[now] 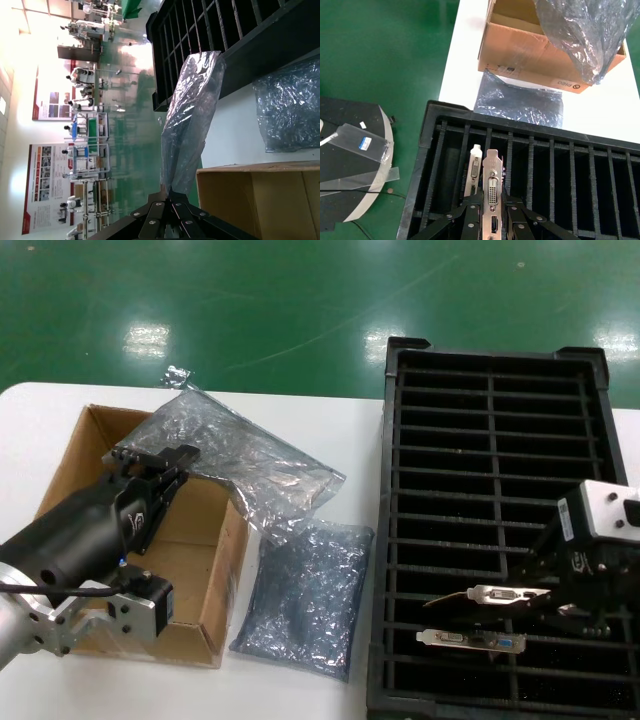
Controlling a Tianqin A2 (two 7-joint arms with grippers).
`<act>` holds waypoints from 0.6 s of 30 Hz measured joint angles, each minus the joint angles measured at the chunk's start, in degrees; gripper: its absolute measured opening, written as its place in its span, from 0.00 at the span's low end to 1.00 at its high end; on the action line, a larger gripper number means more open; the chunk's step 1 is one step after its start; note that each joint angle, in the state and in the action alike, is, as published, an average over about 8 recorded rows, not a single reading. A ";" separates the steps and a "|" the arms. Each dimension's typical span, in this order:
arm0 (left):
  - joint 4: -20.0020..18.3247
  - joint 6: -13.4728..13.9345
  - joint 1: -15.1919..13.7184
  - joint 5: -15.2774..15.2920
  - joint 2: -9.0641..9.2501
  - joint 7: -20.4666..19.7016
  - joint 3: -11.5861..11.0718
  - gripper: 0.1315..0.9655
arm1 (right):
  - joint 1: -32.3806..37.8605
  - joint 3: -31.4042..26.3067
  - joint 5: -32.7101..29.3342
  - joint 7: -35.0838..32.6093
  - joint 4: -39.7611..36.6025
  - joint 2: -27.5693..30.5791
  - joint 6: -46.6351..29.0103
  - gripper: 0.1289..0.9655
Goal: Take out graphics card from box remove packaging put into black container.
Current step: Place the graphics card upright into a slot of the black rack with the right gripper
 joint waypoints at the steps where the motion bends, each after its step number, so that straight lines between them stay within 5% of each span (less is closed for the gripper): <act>1: 0.00 0.00 0.00 0.00 0.00 0.00 0.00 0.01 | 0.04 -0.04 -0.11 -0.02 -0.09 -0.11 0.00 0.07; 18: 0.00 0.00 0.00 0.00 0.00 0.00 0.00 0.01 | 0.25 -0.78 -2.81 -0.34 -0.40 -3.28 0.04 0.07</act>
